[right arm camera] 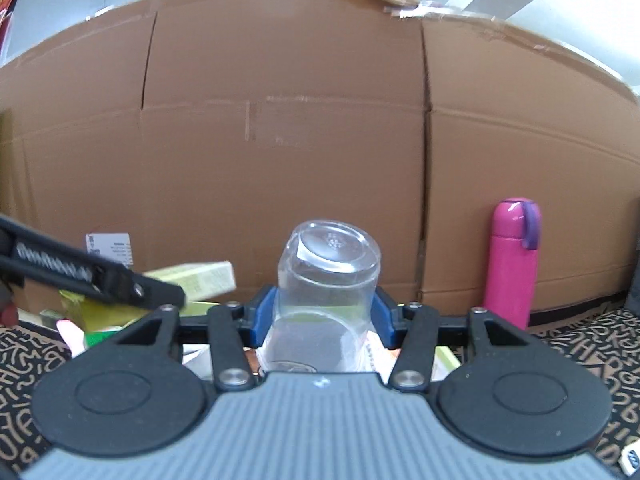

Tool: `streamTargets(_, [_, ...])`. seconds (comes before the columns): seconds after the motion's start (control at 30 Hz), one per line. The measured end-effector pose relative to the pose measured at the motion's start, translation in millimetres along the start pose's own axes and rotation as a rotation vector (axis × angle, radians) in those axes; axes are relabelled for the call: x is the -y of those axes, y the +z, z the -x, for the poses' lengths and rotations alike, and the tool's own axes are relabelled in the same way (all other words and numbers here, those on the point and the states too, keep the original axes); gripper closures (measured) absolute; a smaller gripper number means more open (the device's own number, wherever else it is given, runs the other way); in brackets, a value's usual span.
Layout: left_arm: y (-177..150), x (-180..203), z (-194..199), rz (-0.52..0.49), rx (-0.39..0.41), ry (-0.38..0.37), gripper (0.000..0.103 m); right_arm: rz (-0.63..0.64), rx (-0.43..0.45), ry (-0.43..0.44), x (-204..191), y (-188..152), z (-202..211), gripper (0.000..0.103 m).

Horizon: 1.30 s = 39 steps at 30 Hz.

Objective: Organize objects
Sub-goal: 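Carry the yellow box into the lime-green box with left tool while right tool carries the clear cup in, then withdraw both tools from the lime-green box back toward the mat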

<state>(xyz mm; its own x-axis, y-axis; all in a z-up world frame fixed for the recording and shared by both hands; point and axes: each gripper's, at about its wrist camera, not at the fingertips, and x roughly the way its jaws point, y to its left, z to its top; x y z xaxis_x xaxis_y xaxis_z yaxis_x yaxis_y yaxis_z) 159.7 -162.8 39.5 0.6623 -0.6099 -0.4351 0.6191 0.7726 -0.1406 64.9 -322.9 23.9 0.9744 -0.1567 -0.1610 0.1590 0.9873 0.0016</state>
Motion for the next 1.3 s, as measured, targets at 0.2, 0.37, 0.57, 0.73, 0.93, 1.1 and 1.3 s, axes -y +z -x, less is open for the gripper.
streamTargets(0.2, [-17.0, -15.5, -11.2, 0.039, -0.035, 0.012, 0.014, 0.060, -0.147, 0.044, -6.3, -27.4, -36.6, 0.021])
streamTargets(0.37, [-25.6, -21.2, 11.5, 0.039, 0.035, 0.037, 0.005, 0.016, -0.115, -0.002, 1.4, -39.1, -20.2, 0.008])
streamTargets(0.57, [-24.3, -20.9, 19.9, 0.049, 0.043, 0.032, 0.005, -0.014, -0.110, -0.020, 4.4, -33.9, -3.6, 0.004])
streamTargets(0.73, [-26.8, -22.3, 38.1, 0.053, 0.061, 0.042, 0.005, -0.053, -0.090, 0.009, -2.9, -17.3, 12.4, 0.000])
streamTargets(0.93, [-39.4, -31.4, 72.8, 0.081, 0.084, 0.071, 0.004, -0.070, -0.079, 0.092, -26.2, -7.1, 36.7, 0.000])
streamTargets(1.1, [-62.3, -44.4, 100.2, 0.088, 0.077, 0.151, 0.004, -0.058, -0.092, 0.175, -50.7, -5.1, 52.4, 0.000])
streamTargets(1.3, [-94.5, -76.1, 119.5, 0.114, 0.016, 0.259, 0.004, -0.023, -0.136, 0.265, -87.7, -13.5, 59.2, 0.000])
